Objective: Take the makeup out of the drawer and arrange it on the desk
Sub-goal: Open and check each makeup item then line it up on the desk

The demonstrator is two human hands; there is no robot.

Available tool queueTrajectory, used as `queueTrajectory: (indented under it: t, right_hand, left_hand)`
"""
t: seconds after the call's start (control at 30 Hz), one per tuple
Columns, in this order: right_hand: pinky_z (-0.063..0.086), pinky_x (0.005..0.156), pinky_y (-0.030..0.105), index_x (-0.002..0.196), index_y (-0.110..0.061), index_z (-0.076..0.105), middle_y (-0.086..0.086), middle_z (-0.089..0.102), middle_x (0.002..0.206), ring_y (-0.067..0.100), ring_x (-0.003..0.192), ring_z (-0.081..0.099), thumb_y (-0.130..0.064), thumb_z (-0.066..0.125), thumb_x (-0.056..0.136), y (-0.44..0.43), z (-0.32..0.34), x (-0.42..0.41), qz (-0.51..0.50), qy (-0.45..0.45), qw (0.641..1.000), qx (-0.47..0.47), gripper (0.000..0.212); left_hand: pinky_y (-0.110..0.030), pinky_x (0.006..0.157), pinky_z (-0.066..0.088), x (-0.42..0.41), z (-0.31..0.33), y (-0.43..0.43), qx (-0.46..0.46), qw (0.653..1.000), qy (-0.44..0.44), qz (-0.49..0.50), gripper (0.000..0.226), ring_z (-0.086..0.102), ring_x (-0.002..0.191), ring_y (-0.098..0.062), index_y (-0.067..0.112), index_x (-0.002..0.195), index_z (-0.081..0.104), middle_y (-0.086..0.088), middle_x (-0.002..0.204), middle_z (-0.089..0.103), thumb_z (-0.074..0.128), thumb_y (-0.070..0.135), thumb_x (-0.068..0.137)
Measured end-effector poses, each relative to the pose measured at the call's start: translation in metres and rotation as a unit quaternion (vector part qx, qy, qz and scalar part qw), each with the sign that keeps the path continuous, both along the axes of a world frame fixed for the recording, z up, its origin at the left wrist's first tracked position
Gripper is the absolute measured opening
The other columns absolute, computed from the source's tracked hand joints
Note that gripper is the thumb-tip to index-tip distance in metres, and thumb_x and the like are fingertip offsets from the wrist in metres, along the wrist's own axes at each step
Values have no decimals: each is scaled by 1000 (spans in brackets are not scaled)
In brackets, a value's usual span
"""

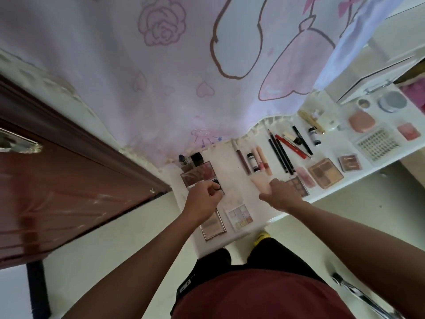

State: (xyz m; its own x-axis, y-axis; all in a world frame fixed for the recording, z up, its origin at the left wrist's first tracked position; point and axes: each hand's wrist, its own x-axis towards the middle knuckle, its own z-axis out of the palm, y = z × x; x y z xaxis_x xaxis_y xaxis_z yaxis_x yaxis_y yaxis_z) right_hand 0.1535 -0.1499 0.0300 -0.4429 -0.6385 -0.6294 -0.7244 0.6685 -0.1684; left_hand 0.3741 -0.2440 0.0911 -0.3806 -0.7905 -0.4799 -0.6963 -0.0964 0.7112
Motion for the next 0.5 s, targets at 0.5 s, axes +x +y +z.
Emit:
queueTrajectory:
  t: [0.5]
  right_hand:
    - [35, 42, 20, 111, 0, 66, 16, 71, 81, 11, 48, 46, -34, 55, 98, -40, 116, -77, -66, -484, 870, -72, 38]
  left_hand:
    - [-33, 59, 57, -78, 54, 9, 167, 950, 188, 184, 21, 66, 65, -20, 5, 110, 63, -11, 89, 66, 58, 20, 96]
